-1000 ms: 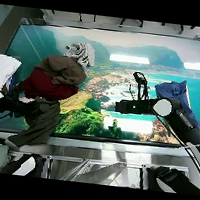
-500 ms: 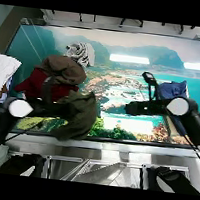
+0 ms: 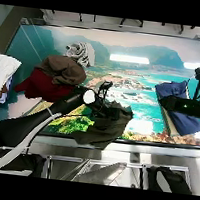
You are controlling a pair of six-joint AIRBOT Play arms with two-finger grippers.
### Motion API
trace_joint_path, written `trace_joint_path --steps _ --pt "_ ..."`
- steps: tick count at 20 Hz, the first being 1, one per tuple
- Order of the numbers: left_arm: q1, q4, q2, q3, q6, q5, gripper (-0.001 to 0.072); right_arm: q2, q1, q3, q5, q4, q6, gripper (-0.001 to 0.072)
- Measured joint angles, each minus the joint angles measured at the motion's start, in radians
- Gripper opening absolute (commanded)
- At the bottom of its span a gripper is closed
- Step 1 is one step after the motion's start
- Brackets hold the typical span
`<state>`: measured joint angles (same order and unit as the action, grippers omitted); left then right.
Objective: Fold the shirts.
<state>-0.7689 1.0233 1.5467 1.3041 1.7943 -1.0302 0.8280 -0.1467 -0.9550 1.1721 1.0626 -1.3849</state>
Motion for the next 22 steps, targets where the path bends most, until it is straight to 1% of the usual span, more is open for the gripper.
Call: trace_joint_path --steps 2,4,6,8,9,10,11,14,17,20,22 --pt "0.001 0.024 0.018 0.06 -0.045 -0.114 0.0664 0.007 -0.019 0.0 0.003 0.0 0.003 0.0034" --pt "0.012 0.089 -0.024 0.069 -0.076 -0.225 0.0664 0.014 -0.028 0.001 0.005 0.0 0.004 0.0034" --pt "0.042 0.149 -0.117 0.018 -0.095 -0.286 0.0664 0.019 -0.034 0.002 0.006 0.0 0.005 0.0034" --pt "0.094 0.173 -0.224 -0.09 -0.11 -0.326 0.0663 0.023 -0.036 0.002 0.01 0.0 0.005 0.0034" --pt "0.131 0.17 -0.277 -0.166 -0.131 -0.333 0.0644 0.024 -0.036 0.003 0.012 -0.002 0.005 0.0034" --pt "0.172 0.16 -0.318 -0.243 -0.159 -0.339 0.0554 0.027 -0.038 0.003 0.013 -0.008 0.005 0.0034" --pt "0.226 0.142 -0.353 -0.331 -0.196 -0.343 0.0527 0.03 -0.038 0.003 0.013 -0.014 0.005 0.0034" --pt "0.429 0.053 -0.393 -0.55 -0.325 -0.321 0.0528 0.043 -0.038 0.003 0.014 -0.064 0.005 0.0033" --pt "0.639 -0.044 -0.373 -0.682 -0.457 -0.276 0.0528 0.056 -0.038 0.003 0.018 -0.129 0.006 0.0034" --pt "0.755 -0.135 -0.323 -0.732 -0.576 -0.238 0.0528 0.063 -0.038 0.003 0.029 -0.166 0.005 0.0034" --pt "0.773 -0.182 -0.278 -0.747 -0.632 -0.216 0.0528 0.064 -0.037 0.003 0.043 -0.179 0.005 0.0034"
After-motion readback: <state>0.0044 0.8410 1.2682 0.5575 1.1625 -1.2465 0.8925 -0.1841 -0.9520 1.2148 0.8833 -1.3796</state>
